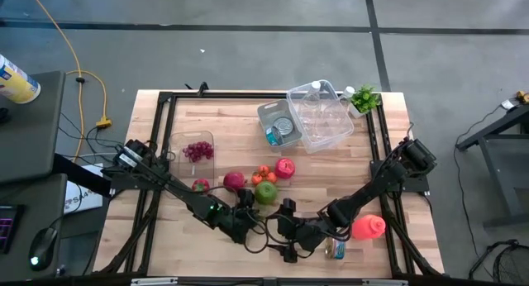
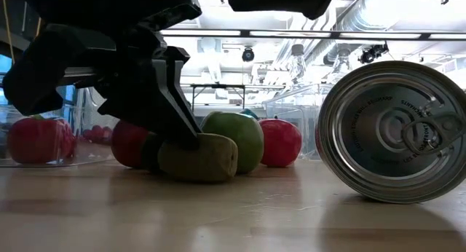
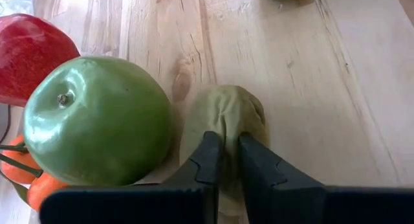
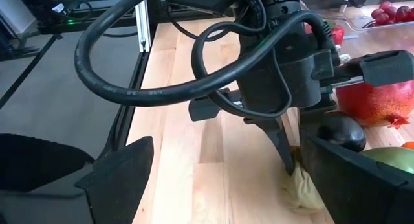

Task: Pick & Place Food Item
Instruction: Put the brown kiwi into the left transparent bin

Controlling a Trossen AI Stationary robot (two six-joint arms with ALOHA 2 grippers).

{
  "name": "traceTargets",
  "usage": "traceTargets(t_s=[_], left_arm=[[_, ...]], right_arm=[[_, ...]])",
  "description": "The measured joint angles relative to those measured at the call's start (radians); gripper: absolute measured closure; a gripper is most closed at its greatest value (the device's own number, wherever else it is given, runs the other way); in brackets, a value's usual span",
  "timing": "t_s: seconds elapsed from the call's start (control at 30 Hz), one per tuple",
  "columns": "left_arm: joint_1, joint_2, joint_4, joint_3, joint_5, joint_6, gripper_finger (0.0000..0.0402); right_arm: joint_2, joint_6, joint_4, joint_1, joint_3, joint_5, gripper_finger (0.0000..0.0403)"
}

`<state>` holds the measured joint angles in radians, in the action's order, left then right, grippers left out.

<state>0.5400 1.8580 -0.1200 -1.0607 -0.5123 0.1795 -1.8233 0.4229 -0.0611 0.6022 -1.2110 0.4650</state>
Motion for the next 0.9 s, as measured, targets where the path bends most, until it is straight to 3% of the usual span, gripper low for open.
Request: traceTargets(t_s=[0.3, 0.63, 0.77, 0.9], left_arm=[[0.036, -0.082, -0.036, 0.008, 0.031, -0.011, 0.0383], [0.103, -0.424, -0.237, 0.005, -0.01, 0.058, 0.0385], [0.115, -0.59, -0.443, 0.005, -0.108, 0.203, 0.0385], [0.092, -0.743, -0.711, 0.004, -0.176, 0.493, 0.0385]], right_arm=[[0.0, 0.0, 0.0, 0.0, 0.0, 0.0, 0.0023], [0.0, 0.0, 0.002, 0.0, 0.0, 0.0, 0.0023], [0.0, 0.0, 0.003, 0.0, 0.0, 0.002, 0.0023], [0.0, -0.001, 0.003, 0.0, 0.0, 0.005, 0.0023]])
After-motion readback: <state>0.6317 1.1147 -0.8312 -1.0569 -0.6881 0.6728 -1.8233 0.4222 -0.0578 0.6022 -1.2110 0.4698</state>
